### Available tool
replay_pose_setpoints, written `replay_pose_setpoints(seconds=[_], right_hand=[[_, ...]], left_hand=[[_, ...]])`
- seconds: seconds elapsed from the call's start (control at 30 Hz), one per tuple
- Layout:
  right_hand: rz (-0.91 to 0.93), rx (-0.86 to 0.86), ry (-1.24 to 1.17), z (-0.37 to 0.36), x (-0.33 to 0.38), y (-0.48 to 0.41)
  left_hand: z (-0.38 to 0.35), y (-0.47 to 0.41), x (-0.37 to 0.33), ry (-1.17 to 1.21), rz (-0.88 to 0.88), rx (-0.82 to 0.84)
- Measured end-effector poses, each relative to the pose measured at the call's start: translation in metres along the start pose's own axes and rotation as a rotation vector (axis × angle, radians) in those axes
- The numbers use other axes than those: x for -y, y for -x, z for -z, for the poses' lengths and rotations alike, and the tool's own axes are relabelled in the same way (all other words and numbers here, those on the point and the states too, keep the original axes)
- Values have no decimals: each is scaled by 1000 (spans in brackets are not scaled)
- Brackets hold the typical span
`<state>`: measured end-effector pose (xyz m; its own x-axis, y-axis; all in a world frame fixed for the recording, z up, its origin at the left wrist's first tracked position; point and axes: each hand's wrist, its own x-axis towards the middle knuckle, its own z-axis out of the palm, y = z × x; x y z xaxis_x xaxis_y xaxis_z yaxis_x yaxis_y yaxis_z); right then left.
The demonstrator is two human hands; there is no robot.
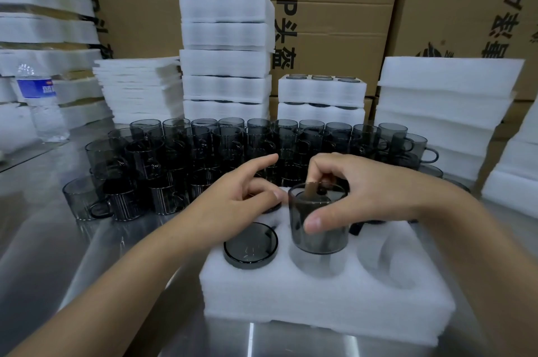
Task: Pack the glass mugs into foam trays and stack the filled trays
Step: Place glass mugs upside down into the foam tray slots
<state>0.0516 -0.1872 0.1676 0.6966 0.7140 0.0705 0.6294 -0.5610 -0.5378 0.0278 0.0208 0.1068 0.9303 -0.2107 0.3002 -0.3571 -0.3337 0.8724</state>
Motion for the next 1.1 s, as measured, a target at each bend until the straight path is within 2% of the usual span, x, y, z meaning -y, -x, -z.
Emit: replay_pose_setpoints(seconds=[0.27,0.43,0.9,1.1], right_hand=[[-53,145,24,4,5,5],[-99,227,157,2,10,8],[-165,211,364,-2,21,17],[-269,233,425,-6,25,19]], left_hand=[[0,-2,2,-22,1,27],[1,-1,5,-47,-13,52],[1,4,-4,-140,-29,119],[4,6,-6,-210,-44,165]])
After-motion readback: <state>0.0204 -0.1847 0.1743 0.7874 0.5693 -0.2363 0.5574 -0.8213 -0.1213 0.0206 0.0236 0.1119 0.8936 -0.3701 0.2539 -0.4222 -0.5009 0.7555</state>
